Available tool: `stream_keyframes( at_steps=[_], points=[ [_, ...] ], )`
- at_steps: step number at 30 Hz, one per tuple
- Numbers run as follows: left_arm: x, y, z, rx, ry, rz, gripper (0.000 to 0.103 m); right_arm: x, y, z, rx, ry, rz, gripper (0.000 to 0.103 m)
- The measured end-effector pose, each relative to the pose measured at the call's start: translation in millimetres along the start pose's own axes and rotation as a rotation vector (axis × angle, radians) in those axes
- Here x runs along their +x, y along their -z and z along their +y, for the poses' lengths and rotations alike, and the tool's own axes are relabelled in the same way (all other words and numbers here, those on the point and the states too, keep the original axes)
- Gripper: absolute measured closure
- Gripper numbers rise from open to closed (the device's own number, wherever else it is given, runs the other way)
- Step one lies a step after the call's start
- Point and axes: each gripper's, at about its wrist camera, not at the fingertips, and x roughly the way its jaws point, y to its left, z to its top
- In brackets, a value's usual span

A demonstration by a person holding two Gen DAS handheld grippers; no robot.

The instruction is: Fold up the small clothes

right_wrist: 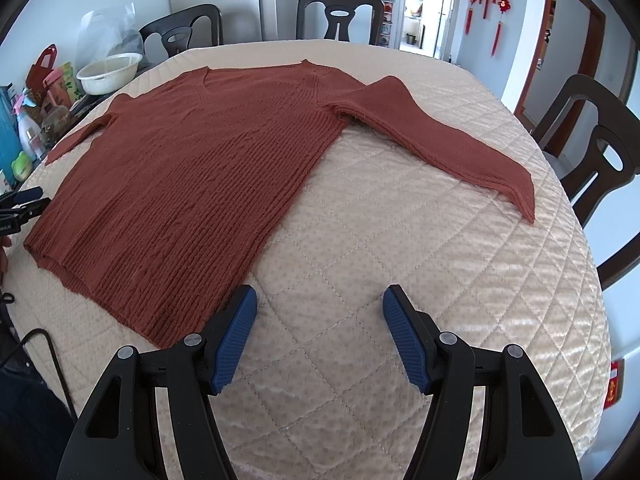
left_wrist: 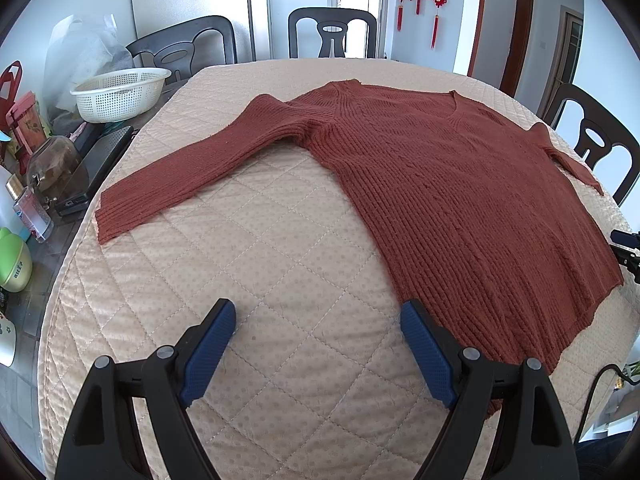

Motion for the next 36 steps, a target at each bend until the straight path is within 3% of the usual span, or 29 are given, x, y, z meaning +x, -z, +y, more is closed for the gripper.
stream_keyframes(
  at_steps=[36],
  points=[
    [0.2,1.5,-1.0,0.001,-0.002,-0.001,0.017,-1.5,0.3,0.3,0.010,0.010,0.006,0.037]
  ],
)
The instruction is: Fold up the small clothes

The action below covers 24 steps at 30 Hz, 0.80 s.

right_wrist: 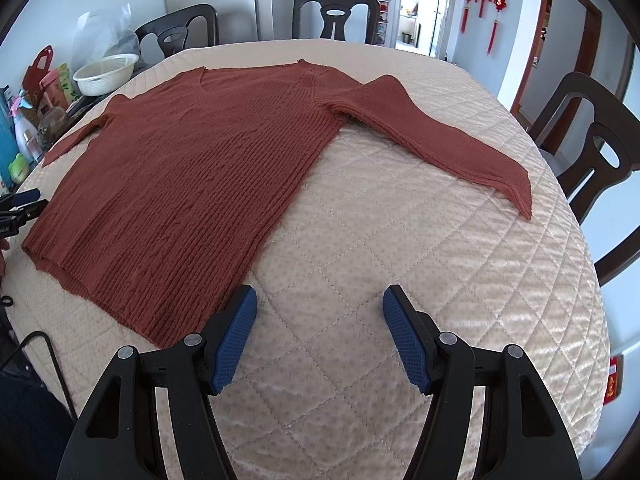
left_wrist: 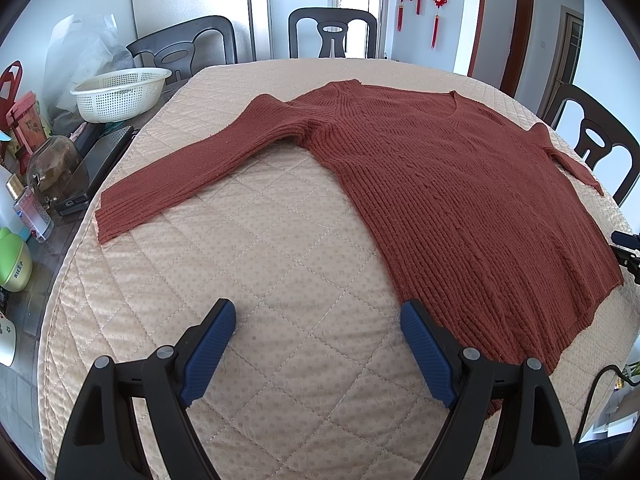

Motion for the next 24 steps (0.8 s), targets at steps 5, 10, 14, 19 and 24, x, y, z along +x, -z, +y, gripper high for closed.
stream_keyframes(
  at_steps=[5,10,14,19,24],
  points=[
    [0.0,-0.2,0.0,0.000,0.000,0.000,0.017,0.1,0.2,-0.2,0.002,0.003,0.002,0.037],
    [0.0,0.2,0.0,0.000,0.000,0.000,0.017,0.4,-0.5,-0.2,0.004,0.005,0.007,0.037],
    [0.0,0.2,-0.1,0.001,-0.001,0.000,0.017,0.6,-0.5,-0.2,0.005,0.005,0.011,0.037],
    [0.0,0.5,0.1,0.001,0.000,0.000,0.017,0.4,-0.9,-0.5,0.008,0.006,0.015,0.037],
    [0.1,0.6,0.0,0.001,0.000,0.000,0.016,0.7,-1.7,-0.6,0.011,0.009,0.019,0.037]
  ],
)
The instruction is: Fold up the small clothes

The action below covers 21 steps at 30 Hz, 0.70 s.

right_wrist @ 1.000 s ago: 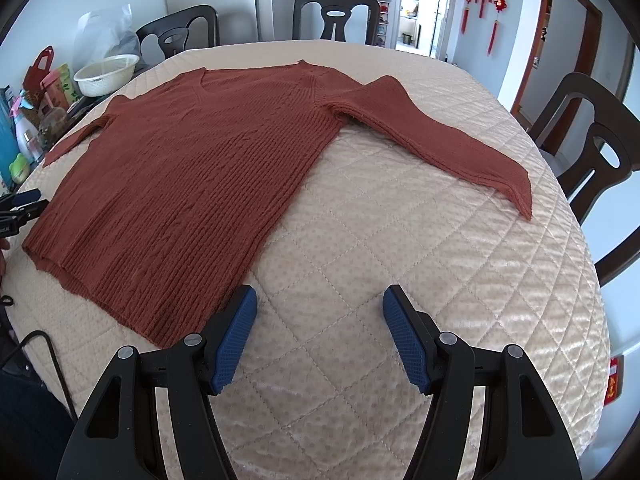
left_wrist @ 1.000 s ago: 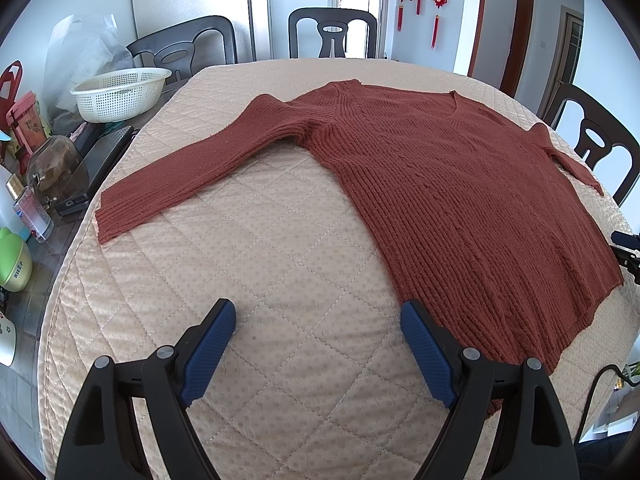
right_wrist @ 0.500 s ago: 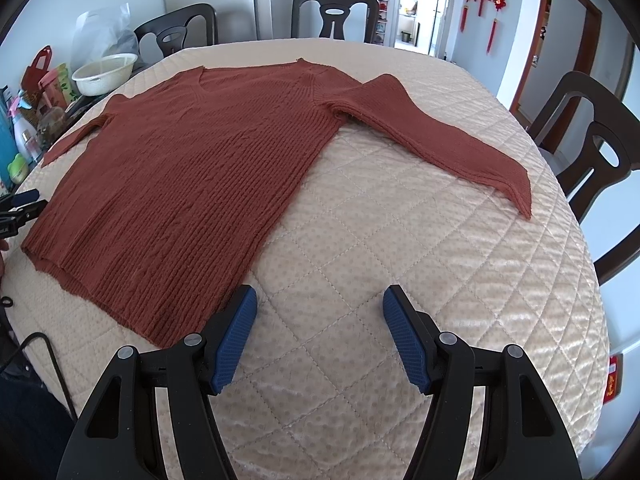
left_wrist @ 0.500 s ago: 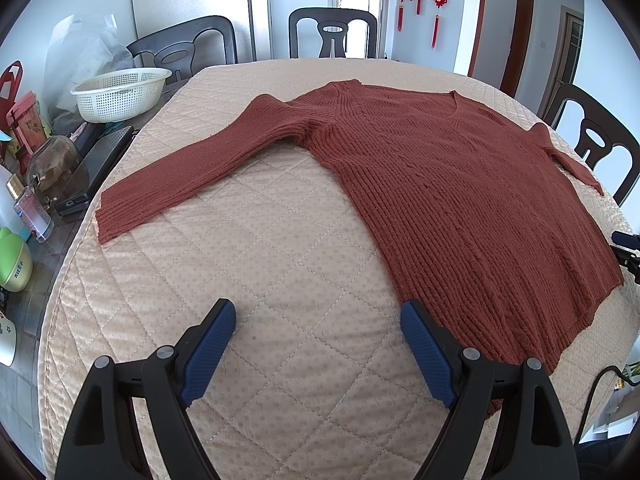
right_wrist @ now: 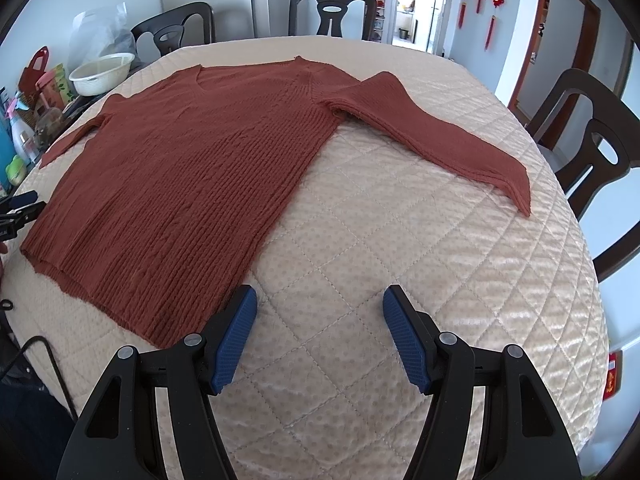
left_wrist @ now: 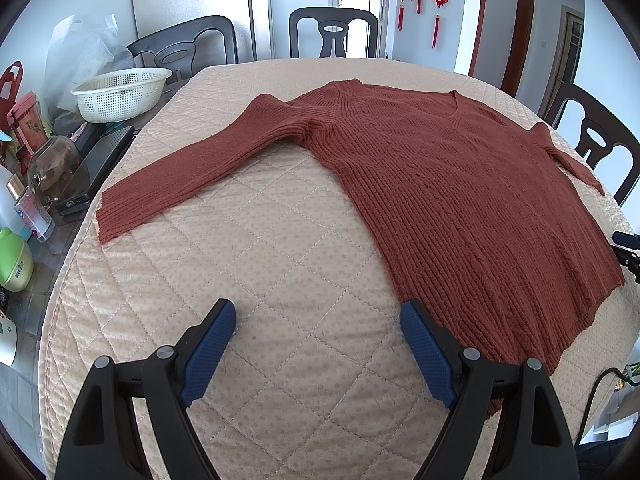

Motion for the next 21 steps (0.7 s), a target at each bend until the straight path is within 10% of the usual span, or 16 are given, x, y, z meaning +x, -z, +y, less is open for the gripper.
stream_keyframes(
  at_steps=[21],
  points=[
    [-1.1,0.6,6.4,-0.005,-0.006,0.005,0.016,0.4,-2.1,0.9,0.016,0.014,0.013,0.037]
  ],
)
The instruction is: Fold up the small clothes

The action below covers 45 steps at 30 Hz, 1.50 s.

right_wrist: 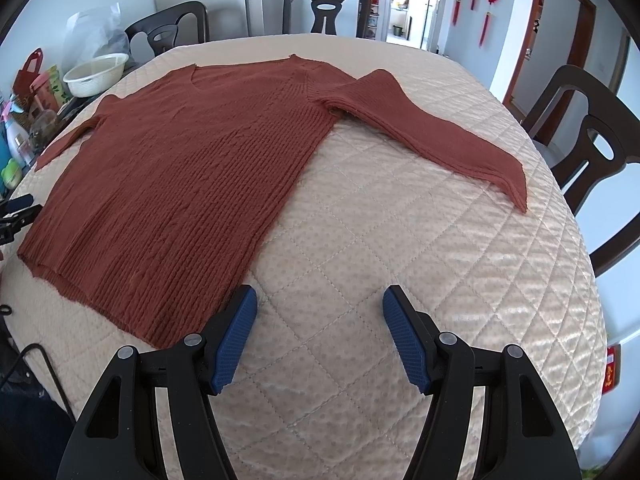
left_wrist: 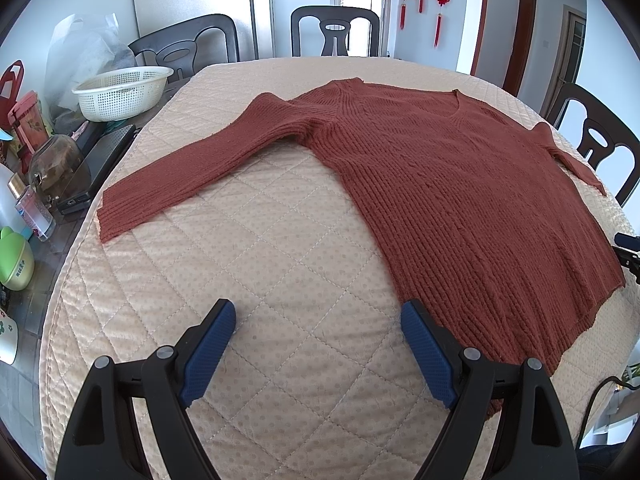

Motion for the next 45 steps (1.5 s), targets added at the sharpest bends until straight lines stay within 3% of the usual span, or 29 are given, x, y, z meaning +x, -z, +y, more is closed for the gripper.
stream_keyframes(
  at_steps=[17,31,42,45],
  points=[
    [-1.0,-1.8,-1.3,-0.018,-0.007,0.010,0.017,-2.0,-2.5,1.5,0.013,0.003,0.014,0.037],
    [0.3,-19.8,6.8,-0.051,-0.039,-0.013,0.019,-18.0,-30.8,18.0,-0.026,-0.029,-0.071,0.037],
    [9.7,-40.9,66.4,-0.189,-0.153,-0.051,0.020,6.0,-75.5,63.4,-0.103,-0.124,-0.132,0.037],
    [13.4,-42.9,91.4,-0.255,-0.211,-0.061,0.030,13.3,-86.6,74.9,-0.125,-0.153,-0.138,0.037]
  ],
)
